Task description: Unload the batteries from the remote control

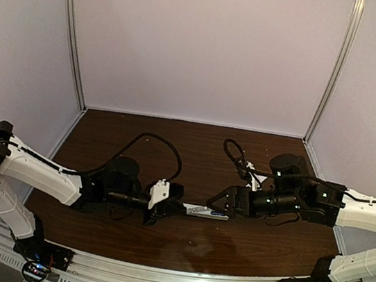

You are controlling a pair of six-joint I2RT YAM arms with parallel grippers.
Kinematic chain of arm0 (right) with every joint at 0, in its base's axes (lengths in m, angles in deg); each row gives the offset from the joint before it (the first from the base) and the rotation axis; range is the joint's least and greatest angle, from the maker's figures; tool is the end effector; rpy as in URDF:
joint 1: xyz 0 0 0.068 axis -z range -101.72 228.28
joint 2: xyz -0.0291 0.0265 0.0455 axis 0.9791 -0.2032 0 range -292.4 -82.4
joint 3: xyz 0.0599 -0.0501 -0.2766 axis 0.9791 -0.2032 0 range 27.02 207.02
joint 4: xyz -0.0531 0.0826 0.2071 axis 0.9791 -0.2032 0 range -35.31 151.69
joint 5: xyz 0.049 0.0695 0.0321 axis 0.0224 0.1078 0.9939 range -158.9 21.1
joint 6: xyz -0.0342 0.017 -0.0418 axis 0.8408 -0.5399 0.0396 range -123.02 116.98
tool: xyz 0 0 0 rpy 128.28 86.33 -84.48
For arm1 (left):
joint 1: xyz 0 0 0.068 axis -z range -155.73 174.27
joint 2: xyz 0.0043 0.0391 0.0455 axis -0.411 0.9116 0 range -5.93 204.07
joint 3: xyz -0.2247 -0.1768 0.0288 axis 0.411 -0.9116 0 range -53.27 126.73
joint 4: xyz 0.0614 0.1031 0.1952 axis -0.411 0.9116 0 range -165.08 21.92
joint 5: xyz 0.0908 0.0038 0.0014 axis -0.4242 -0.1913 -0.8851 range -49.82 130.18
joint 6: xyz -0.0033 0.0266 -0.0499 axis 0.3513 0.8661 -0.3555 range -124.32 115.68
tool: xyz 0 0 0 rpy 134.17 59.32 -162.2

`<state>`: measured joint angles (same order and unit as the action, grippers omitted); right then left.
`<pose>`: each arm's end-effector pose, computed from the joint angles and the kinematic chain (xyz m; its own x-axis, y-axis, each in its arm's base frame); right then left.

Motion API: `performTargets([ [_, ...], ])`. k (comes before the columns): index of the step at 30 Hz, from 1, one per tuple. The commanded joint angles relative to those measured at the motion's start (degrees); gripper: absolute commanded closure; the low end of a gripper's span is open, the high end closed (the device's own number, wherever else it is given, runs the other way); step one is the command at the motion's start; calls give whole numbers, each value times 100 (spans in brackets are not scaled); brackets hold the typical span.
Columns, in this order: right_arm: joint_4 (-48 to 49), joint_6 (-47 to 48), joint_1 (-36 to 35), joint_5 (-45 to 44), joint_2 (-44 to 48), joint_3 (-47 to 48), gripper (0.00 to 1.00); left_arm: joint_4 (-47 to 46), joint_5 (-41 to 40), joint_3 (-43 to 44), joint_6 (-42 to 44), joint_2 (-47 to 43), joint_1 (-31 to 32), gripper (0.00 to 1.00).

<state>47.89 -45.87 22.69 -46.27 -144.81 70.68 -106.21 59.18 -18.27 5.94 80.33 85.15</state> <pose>0.1018 0.1755 0.2905 -0.8655 -0.1527 -0.4770 -0.4857 0.4882 0.7251 0.1273 -0.2550 0.2271 0.0088 0.3301 -0.9439 0.9890 0.1365 0.0569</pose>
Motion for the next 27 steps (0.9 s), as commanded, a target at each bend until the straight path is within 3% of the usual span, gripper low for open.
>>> performTargets([
  [1,-203,-171,-31,343,-278,340,0,-288,321,242,298,220,25,100],
  [9,41,-316,-46,497,-666,380,5,-398,332,353,301,342,28,100],
  [27,661,-623,-154,532,-1087,266,36,-578,308,341,264,488,28,100],
])
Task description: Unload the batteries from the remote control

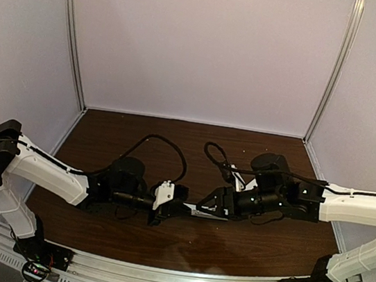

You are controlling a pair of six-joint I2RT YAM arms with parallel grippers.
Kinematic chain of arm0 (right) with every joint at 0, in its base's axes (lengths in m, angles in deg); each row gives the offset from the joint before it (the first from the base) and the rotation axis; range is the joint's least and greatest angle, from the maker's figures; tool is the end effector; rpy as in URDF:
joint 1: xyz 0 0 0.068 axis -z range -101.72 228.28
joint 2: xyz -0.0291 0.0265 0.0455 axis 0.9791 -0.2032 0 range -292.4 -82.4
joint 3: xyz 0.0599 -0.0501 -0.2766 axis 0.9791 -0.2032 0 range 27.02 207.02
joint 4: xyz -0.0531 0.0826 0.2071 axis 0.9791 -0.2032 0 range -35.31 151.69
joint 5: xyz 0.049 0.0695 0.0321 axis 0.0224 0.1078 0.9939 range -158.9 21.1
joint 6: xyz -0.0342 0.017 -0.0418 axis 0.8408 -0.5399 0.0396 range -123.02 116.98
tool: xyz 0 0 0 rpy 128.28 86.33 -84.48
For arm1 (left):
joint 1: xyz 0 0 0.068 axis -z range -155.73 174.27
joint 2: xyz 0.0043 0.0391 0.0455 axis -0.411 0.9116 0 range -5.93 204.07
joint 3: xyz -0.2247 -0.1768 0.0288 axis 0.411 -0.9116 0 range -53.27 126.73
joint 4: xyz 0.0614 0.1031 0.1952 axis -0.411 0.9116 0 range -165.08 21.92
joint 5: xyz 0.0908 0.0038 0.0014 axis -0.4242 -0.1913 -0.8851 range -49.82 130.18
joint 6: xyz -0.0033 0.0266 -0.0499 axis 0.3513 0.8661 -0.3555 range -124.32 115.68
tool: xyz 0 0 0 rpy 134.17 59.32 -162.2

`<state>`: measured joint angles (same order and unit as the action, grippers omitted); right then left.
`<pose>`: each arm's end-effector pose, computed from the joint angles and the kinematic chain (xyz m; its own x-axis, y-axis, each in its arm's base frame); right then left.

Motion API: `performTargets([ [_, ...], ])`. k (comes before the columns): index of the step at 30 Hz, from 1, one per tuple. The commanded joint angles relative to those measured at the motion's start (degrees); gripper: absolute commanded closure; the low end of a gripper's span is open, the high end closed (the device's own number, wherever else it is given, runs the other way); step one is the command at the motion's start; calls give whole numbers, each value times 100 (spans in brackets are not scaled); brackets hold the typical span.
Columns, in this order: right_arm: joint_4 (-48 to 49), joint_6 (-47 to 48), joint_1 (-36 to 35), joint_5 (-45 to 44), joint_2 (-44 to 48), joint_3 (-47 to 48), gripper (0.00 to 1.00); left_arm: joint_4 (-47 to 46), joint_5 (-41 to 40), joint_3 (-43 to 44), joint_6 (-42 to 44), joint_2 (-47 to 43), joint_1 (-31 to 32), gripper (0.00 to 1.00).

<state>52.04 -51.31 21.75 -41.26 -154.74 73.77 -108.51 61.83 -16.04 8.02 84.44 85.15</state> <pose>0.1171 0.2103 0.2797 -0.9195 -0.1915 -0.3434 -0.3930 0.4742 0.7878 0.1333 -0.2694 0.2229 0.0493 0.3195 -0.9463 0.9934 0.0825 0.0796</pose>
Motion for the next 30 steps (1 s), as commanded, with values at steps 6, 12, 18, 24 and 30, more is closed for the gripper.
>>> performTargets([
  [6,386,-139,-74,58,-201,-84,46,-382,31,109,41,86,27,100],
  [12,472,-178,-79,21,-242,-112,54,-392,28,100,41,86,24,100],
  [18,432,-156,-77,-59,-276,-104,62,-384,5,99,41,95,28,100],
  [24,352,-114,-78,-201,-316,-78,69,-384,-8,104,49,121,25,100],
  [30,311,-85,-80,-240,-343,-69,73,-372,-2,117,57,139,25,100],
])
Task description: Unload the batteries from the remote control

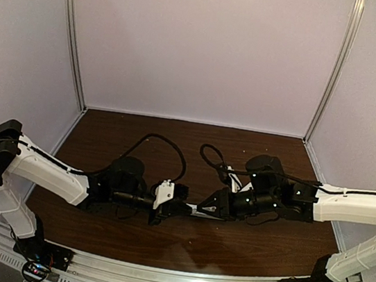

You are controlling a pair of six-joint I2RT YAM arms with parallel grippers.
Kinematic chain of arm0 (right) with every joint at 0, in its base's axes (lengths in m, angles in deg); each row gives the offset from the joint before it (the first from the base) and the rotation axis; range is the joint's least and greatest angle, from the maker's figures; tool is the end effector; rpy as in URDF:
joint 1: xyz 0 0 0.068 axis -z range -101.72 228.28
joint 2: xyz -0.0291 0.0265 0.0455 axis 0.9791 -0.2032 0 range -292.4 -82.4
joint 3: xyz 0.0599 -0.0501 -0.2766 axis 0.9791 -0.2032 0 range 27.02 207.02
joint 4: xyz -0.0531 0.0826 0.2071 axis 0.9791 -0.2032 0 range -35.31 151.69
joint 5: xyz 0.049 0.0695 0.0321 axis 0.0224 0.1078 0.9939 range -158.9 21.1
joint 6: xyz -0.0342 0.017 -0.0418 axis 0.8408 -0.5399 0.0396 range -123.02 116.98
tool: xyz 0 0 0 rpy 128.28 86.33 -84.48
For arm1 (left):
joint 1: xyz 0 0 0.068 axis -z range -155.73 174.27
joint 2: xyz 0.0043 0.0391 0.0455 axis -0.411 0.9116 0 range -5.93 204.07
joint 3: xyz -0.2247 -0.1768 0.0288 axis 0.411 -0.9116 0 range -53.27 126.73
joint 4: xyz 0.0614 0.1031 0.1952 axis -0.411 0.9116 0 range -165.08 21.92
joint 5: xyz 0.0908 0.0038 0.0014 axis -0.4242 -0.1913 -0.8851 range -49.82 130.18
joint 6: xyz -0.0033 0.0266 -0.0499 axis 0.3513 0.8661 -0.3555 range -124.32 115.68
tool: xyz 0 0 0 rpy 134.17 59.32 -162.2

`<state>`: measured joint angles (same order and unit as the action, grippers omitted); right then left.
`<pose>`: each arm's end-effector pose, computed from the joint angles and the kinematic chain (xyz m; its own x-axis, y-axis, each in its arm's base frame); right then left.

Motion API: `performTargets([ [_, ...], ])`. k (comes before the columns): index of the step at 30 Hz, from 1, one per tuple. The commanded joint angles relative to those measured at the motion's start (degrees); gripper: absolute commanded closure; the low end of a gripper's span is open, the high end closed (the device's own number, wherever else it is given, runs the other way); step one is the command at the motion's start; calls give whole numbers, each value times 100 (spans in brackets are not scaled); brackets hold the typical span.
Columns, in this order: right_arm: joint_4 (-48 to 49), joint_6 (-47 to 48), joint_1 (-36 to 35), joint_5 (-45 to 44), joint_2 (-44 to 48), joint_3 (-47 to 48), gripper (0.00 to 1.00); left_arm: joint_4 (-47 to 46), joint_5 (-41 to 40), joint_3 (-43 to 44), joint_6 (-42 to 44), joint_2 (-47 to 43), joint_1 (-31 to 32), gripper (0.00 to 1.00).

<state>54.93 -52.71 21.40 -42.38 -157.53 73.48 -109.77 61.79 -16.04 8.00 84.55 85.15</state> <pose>0.1223 0.2197 0.2715 -0.9280 -0.1737 -0.3295 -0.3717 0.4895 0.7888 0.1338 -0.2702 0.2247 0.0582 0.3030 -0.9512 0.9925 0.0847 0.0877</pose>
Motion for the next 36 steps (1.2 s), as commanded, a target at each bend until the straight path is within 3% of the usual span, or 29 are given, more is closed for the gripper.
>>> performTargets([
  [1,17,55,-45,-135,-67,-41,74,-248,9,117,60,128,24,100],
  [19,-75,95,-47,-282,-105,-23,81,-204,15,126,87,137,26,100],
  [30,-90,108,-54,-270,-86,-92,99,-208,-40,120,87,121,29,100],
  [36,-381,243,-53,-421,88,-94,100,-455,-155,-73,108,22,27,54],
])
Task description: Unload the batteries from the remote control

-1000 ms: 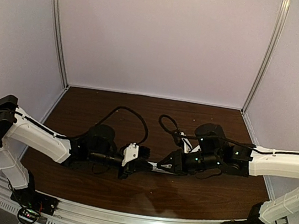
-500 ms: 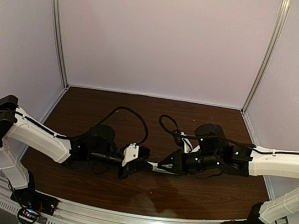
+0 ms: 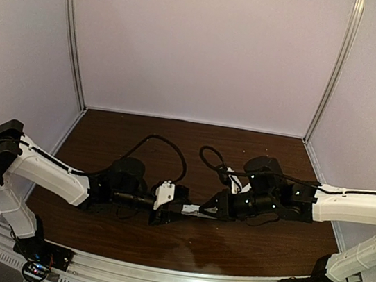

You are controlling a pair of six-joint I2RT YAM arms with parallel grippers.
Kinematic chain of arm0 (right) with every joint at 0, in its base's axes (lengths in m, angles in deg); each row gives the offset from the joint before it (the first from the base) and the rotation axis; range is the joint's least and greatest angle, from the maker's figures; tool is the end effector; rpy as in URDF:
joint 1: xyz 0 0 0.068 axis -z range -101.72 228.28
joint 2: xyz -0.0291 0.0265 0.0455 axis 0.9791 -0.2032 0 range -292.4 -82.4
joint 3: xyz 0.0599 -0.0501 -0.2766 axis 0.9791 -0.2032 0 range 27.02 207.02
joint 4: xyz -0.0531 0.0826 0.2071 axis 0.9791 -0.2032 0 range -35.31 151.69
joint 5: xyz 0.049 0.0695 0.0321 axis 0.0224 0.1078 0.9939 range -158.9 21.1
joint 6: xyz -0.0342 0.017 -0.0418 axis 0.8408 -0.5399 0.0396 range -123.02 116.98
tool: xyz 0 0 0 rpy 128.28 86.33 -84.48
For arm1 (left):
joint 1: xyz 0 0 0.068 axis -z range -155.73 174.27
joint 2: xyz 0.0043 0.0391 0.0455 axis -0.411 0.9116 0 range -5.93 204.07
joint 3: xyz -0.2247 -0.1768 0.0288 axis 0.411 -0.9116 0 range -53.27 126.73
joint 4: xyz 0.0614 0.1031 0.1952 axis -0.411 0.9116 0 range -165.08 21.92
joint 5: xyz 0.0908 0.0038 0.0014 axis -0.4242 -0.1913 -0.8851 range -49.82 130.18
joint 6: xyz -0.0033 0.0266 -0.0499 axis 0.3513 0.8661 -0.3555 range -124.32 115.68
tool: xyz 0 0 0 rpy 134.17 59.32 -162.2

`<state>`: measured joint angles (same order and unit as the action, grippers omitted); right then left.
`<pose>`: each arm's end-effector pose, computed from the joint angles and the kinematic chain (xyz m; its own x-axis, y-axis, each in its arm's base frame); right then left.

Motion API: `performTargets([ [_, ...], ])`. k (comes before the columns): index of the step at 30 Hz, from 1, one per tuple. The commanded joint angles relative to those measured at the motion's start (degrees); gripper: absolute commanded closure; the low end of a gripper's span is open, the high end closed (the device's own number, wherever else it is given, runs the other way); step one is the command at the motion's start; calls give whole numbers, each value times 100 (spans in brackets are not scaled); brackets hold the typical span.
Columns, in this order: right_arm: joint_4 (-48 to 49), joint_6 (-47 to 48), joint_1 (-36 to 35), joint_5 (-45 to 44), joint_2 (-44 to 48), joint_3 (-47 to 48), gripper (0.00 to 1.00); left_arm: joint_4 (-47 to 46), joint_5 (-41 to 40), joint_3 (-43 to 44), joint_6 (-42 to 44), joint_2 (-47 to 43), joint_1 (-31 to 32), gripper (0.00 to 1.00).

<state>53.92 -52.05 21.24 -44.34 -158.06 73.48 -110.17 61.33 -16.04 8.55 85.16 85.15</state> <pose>0.1231 0.2200 0.2675 -0.9272 -0.1676 -0.3349 -0.3716 0.5228 0.7672 0.1348 -0.2714 0.2224 0.0658 0.3085 -0.9489 0.9912 0.0889 0.0977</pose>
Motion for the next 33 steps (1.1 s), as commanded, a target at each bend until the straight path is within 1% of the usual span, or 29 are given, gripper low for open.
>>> performTargets([
  [1,-347,202,-37,-250,182,-86,100,-467,-127,-108,74,-59,29,49],
  [5,-673,325,-27,-476,373,-63,100,-797,-285,-289,122,-83,25,20],
  [7,-864,419,-14,-615,458,-37,100,-1004,-433,-366,116,-67,29,4],
  [13,-1500,623,95,-1149,872,72,100,-1367,-1100,-385,109,184,-38,3],
  [15,-1657,697,149,-1310,1042,78,100,-1619,-1017,-383,215,417,-151,3],
  [17,-1780,763,201,-1431,1202,32,100,-1735,-830,-341,270,638,-294,3],
  [19,-1814,817,267,-1502,1350,-59,100,-1621,-543,-202,109,804,-533,3],
  [21,-1852,853,343,-1563,1502,-159,100,-1258,351,12,-46,920,-908,3],
  [23,-1870,876,413,-1608,1699,-257,100,-1086,868,141,-102,989,-1196,2],
  [28,-2041,903,545,-1717,2029,-300,100,-583,1358,384,385,1183,-1312,3],
  [31,-2170,927,577,-1788,2147,-276,100,-228,1809,642,532,1420,-1366,3],
  [33,-2220,940,596,-1817,2204,-269,100,-98,1934,837,584,1629,-1368,3],
])
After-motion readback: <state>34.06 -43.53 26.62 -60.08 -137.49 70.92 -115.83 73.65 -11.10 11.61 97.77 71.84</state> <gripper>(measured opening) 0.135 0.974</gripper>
